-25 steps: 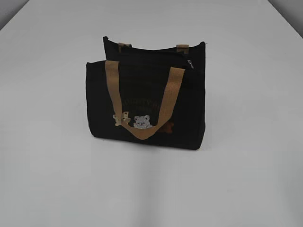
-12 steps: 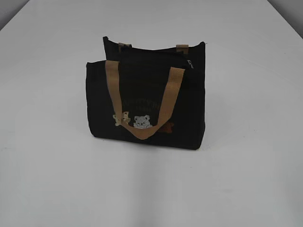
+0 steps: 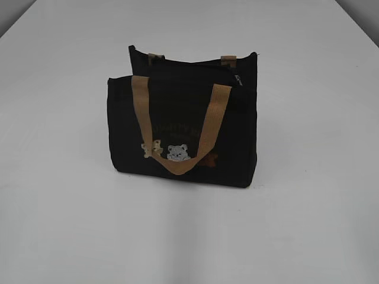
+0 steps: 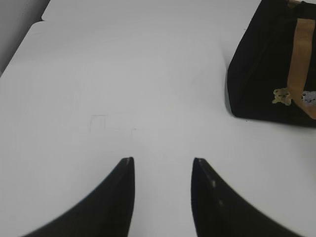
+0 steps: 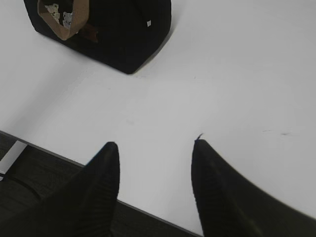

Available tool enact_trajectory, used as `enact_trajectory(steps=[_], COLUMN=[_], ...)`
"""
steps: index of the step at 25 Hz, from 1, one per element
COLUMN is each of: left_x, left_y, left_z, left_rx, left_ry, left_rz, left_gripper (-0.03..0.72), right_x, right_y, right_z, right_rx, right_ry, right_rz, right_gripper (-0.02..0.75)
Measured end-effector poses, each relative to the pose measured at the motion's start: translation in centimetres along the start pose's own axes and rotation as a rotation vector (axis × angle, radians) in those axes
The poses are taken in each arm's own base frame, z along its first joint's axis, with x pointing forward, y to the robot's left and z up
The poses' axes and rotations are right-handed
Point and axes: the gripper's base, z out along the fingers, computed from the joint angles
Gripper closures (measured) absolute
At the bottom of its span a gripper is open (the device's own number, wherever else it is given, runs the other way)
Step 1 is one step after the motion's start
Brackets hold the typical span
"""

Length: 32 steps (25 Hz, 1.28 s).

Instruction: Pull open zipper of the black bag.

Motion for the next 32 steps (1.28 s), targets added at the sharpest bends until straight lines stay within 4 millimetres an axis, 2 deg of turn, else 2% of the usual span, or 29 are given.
enact_trajectory(steps=[6,11,14,32], left_x=[0.0,0.0,0.0,0.0], left_y=[0.0,-0.03,-0.03,-0.03], left_z=[0.0,0.01,0.01,0.01], left_rx=[-0.003,-0.029,-0.03,-0.03], left_ry=[0.0,0.001,0.001,0.001], left_rz=[-0.001,-0.014,-0.014,-0.014], left_gripper=[0.43,0.432,0.44,0.449], right_x=[-0.02,-0.13,-0.16,-0.19], right_y=[0.11,0.32,0.35,0.47], right_z=[0.03,0.19,0.24,0.28], right_rx=[0.032,0.218,0.266,0.258], right_ry=[-0.001,-0.005,-0.006,-0.009], right_rz=[0.028,0.148,0.176,0.187], right_gripper=[0.363,0.365,0.365,0.365])
